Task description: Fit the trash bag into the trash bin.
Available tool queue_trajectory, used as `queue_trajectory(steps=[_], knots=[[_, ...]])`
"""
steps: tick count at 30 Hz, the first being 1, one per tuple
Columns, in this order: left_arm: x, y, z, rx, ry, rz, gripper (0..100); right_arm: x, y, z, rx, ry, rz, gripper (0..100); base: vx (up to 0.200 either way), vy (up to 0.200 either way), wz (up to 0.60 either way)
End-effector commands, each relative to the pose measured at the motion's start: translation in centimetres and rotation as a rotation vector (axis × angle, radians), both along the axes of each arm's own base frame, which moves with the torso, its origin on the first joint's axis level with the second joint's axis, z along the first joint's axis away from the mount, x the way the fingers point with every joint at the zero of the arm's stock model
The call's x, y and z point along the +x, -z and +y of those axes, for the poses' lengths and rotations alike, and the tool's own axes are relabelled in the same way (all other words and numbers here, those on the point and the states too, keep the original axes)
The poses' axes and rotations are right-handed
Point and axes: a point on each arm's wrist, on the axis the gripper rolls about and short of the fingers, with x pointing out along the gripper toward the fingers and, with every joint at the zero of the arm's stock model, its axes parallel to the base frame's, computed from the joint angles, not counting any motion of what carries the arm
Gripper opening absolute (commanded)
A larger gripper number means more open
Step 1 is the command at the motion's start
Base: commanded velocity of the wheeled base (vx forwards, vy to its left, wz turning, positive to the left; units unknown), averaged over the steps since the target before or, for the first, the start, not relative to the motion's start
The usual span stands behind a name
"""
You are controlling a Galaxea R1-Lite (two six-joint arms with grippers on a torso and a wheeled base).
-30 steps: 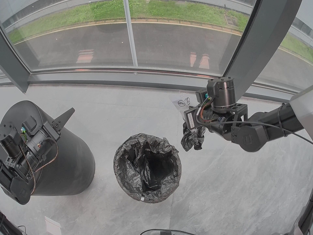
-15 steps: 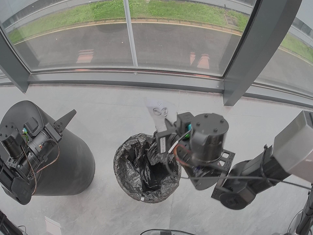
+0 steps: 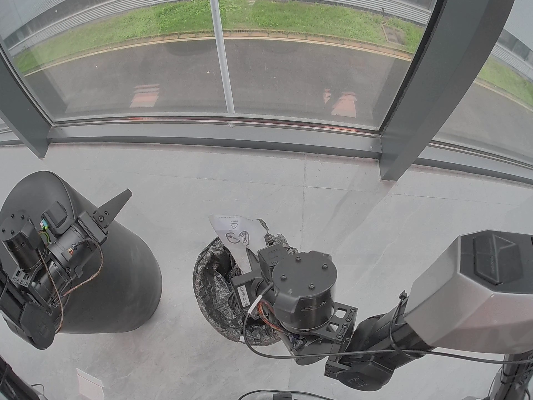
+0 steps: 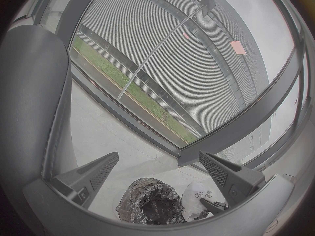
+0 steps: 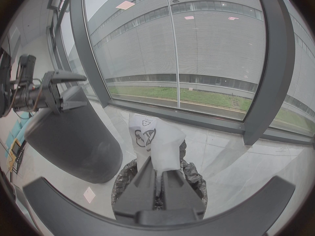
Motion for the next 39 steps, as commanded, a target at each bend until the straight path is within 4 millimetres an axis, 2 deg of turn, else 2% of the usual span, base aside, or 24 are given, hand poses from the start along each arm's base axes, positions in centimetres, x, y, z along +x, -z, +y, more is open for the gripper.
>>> queue_trajectory(steps=[1, 8, 15, 39], knots=[[0.0, 0.1, 0.0, 0.0, 0.0, 0.003, 100, 0.5, 2.1, 0.3, -0.034, 0.004, 0.025, 0, 0.0, 0.0, 0.0], [-0.1, 0.1, 0.0, 0.0, -0.001, 0.005, 100, 1.3, 3.4, 0.5, -0.005, 0.022, -0.006, 0, 0.0, 0.0, 0.0], [-0.1, 0.2, 0.0, 0.0, 0.0, 0.009, 100, 2.2, 3.5, -0.1, 0.002, 0.049, -0.008, 0, 0.0, 0.0, 0.0], [0.1, 0.5, 0.0, 0.007, -0.002, 0.019, 100, 2.2, 3.4, 0.0, 0.018, 0.047, -0.02, 0, 0.0, 0.0, 0.0]])
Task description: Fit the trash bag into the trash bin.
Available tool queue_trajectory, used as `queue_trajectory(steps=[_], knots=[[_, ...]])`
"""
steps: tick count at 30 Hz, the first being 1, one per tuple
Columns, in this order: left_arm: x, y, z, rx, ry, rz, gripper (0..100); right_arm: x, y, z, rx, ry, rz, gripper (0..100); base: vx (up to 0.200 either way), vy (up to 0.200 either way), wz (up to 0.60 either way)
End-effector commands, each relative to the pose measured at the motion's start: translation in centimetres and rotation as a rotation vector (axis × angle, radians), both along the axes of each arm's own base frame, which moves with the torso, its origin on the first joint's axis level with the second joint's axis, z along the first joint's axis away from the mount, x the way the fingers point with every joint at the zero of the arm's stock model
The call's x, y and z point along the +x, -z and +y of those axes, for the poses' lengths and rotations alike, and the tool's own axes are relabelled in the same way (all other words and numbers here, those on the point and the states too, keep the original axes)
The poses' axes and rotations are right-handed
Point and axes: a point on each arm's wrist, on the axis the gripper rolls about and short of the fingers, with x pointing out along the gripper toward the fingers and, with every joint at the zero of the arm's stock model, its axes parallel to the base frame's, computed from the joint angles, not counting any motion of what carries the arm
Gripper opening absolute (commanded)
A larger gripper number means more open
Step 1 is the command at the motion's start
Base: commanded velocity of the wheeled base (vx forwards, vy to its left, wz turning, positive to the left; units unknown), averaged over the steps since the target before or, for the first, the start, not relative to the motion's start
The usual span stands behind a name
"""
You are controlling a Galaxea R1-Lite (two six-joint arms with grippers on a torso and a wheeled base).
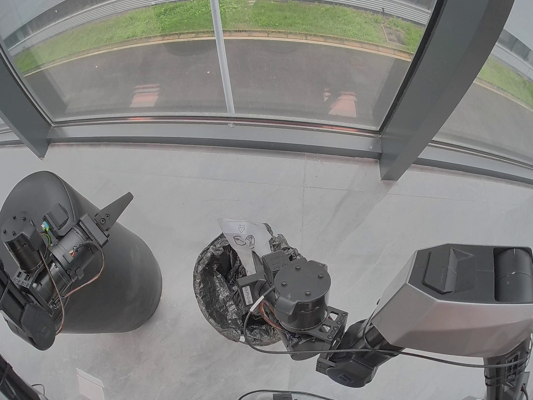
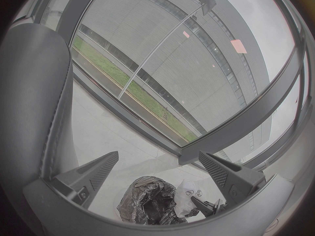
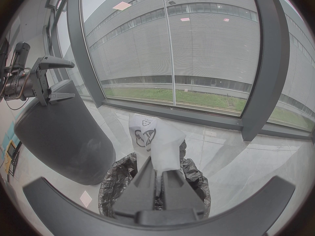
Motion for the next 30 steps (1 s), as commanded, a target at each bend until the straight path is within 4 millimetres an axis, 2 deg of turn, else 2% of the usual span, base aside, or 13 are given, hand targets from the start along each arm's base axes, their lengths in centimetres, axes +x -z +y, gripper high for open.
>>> queue_trajectory(steps=[1, 12, 13, 30], knots=[[0.1, 0.15, 0.01, 0.0, -0.001, 0.006, 100, 0.01, 0.12, -0.02, -0.003, 0.0, 0.001, 0, 0.0, 0.0, 0.0], [0.12, 0.19, 0.01, 0.0, -0.001, 0.008, 100, -0.27, 0.75, 0.14, -0.02, -0.009, 0.011, 0, 0.0, 0.0, 0.0], [0.12, 0.19, 0.01, 0.0, -0.001, 0.008, 100, -0.26, 0.86, 0.15, -0.022, -0.009, 0.012, 100, 0.0, 0.0, 0.0], [0.12, 0.19, 0.01, 0.0, -0.001, 0.008, 100, -0.3, 0.91, 0.34, -0.012, -0.015, 0.013, 100, 0.0, 0.0, 0.0]])
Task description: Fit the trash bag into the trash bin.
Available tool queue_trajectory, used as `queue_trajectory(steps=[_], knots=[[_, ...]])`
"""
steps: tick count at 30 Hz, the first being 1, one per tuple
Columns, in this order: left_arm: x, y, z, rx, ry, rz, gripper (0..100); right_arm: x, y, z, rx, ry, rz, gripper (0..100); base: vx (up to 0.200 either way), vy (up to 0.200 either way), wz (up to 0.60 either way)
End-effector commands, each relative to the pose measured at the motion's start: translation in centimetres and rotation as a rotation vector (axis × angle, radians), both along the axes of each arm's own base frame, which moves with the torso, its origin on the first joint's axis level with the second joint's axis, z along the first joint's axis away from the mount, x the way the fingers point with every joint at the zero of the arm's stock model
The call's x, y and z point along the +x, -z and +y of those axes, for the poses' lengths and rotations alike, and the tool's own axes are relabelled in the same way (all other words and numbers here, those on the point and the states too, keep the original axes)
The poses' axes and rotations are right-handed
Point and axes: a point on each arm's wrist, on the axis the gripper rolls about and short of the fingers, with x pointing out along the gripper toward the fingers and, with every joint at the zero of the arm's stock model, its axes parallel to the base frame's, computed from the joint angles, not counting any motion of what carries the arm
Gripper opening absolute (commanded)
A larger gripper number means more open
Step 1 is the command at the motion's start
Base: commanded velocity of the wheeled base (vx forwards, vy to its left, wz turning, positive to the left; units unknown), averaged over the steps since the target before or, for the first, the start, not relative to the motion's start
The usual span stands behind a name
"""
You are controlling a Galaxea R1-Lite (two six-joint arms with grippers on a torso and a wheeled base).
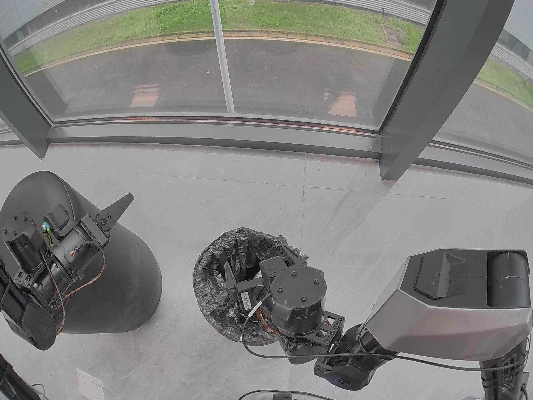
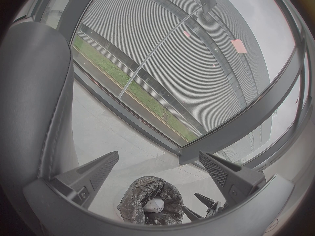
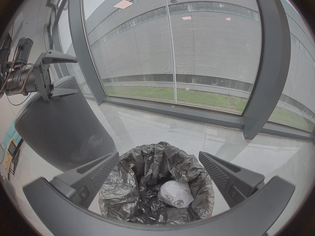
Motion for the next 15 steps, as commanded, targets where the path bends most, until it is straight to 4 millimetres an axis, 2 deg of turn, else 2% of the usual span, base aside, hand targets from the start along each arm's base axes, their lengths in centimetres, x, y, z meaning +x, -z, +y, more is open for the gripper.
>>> queue_trajectory(steps=[1, 8, 13, 15], knots=[[0.0, 0.0, 0.0, 0.0, 0.0, 0.001, 100, -0.1, 0.1, 0.1, -0.001, -0.004, 0.0, 100, 0.0, 0.0, 0.0], [0.0, 0.1, 0.0, 0.0, 0.001, 0.004, 100, 0.1, 0.1, 0.1, -0.03, -0.025, 0.025, 100, 0.0, 0.0, 0.0], [0.1, 0.3, 0.0, 0.0, 0.001, 0.011, 100, 1.3, 0.5, 0.4, -0.086, -0.069, 0.133, 100, 0.0, 0.0, 0.0], [0.1, 0.3, 0.0, 0.0, 0.001, 0.011, 100, 1.8, 0.3, 1.2, -0.08, -0.119, 0.254, 100, 0.0, 0.0, 0.0]])
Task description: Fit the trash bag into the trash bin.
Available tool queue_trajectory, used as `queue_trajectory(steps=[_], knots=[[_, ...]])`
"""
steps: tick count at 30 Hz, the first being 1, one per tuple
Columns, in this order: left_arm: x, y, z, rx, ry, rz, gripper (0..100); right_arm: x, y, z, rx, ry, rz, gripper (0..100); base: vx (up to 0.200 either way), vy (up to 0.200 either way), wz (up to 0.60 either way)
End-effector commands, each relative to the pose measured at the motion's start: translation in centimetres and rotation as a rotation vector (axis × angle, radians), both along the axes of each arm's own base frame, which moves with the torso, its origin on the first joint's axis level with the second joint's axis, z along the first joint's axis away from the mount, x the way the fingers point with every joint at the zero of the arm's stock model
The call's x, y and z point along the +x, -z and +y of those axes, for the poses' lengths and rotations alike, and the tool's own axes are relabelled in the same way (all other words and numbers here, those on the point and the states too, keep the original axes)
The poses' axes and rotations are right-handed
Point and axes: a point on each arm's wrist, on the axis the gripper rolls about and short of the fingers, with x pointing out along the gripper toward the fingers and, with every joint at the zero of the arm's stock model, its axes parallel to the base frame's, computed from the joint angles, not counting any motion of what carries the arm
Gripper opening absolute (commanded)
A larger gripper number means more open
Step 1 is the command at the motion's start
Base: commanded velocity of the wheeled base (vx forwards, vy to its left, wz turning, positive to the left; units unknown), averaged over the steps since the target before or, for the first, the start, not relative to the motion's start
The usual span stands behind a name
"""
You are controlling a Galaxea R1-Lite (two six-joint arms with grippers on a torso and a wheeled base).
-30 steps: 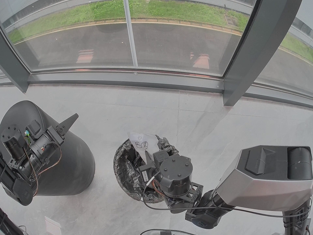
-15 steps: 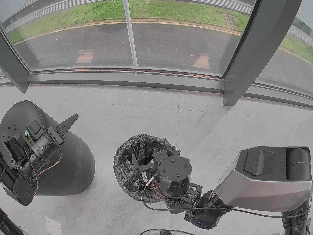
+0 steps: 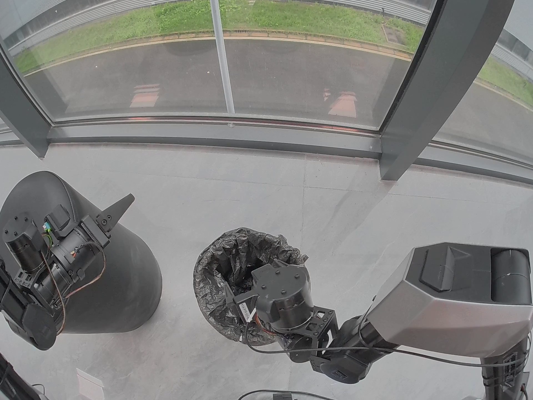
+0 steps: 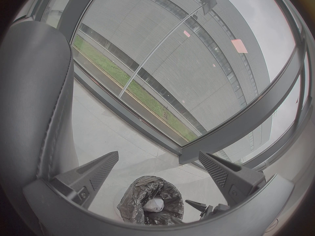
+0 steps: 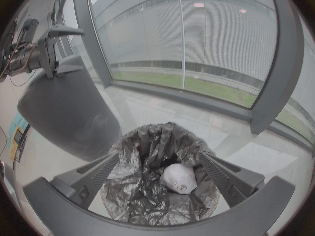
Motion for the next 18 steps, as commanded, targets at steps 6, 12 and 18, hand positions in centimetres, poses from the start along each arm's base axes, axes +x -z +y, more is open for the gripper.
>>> queue_trajectory(steps=[6, 12, 18], knots=[[0.1, 0.2, 0.0, 0.0, 0.0, 0.007, 100, 2.3, -3.5, 2.6, 0.135, -0.112, 0.469, 100, 0.0, 0.0, 0.0], [0.2, 0.3, 0.0, 0.001, 0.0, 0.013, 100, 4.9, -3.7, 3.4, 0.168, -0.084, 0.507, 100, 0.0, 0.0, 0.0], [0.3, 0.4, 0.0, 0.001, -0.001, 0.017, 100, 5.8, -2.1, 3.2, 0.138, -0.059, 0.532, 100, 0.0, 0.0, 0.0]])
